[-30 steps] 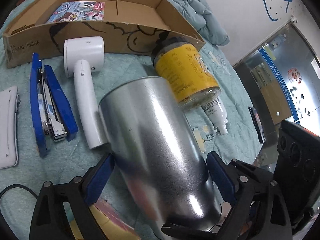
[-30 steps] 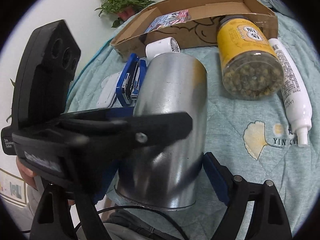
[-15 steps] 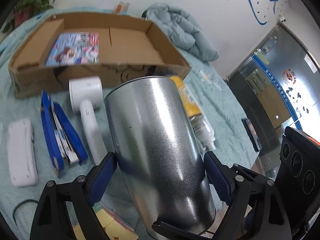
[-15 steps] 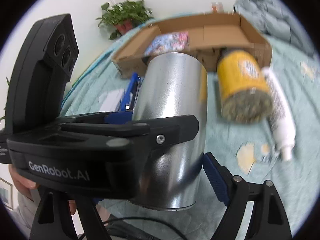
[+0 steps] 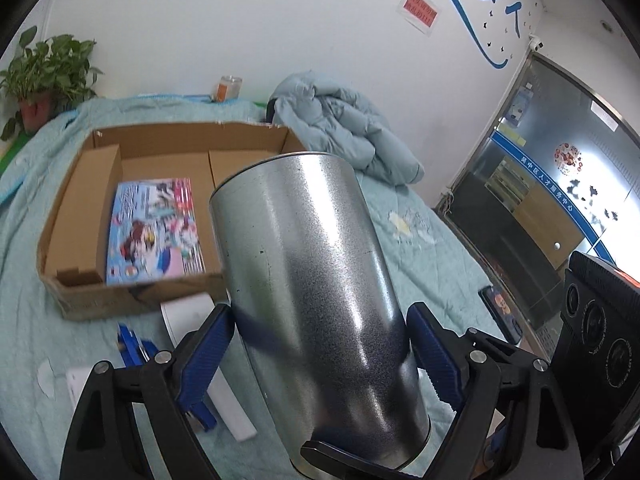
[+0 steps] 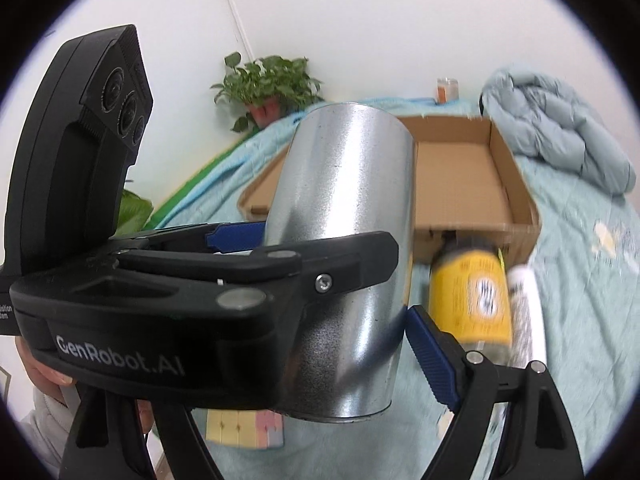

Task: Organize rigid objects
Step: 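Lift the silver can with both grippers and carry it over the box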

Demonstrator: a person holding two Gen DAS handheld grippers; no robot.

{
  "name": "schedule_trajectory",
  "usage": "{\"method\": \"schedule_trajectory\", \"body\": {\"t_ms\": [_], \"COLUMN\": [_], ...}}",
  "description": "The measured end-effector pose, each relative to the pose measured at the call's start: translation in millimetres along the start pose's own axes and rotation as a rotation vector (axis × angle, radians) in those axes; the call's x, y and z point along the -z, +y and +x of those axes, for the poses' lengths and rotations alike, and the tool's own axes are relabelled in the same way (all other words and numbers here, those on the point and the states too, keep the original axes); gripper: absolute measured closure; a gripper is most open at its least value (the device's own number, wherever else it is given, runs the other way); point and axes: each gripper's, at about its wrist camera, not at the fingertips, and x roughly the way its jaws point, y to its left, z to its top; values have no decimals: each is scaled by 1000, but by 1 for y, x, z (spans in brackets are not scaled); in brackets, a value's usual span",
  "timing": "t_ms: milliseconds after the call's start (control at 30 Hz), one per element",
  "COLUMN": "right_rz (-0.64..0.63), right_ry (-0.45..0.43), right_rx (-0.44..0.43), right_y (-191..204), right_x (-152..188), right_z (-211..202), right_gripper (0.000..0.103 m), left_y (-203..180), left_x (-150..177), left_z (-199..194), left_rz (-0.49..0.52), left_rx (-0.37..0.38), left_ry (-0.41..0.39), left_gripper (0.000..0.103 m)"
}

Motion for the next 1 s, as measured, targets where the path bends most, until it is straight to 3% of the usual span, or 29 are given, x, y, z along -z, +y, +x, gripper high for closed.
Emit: {"method": "schedule_trajectory", "body": {"t_ms": [300, 567, 733, 1000], "right_rz": [-58, -54, -51, 8], "right_ry": [-53, -21, 46, 166], "right_rx": [12, 9, -1, -16], "right_y": [-10, -28, -44, -70], "right_x": [-62, -105, -119, -112], "right_z": [20, 47, 79, 133], "right_gripper": [19, 19, 19, 19], "left_y": [19, 50, 81, 121], "left_x": [-78, -136, -148, -131], "left_z": [4, 45, 90, 166], "left_rz": [-2, -35, -81, -142], "left_rx": [6, 2, -1, 7], "left_ry": [-36, -1, 64, 178], "left_gripper": [17, 17, 17, 17]}}
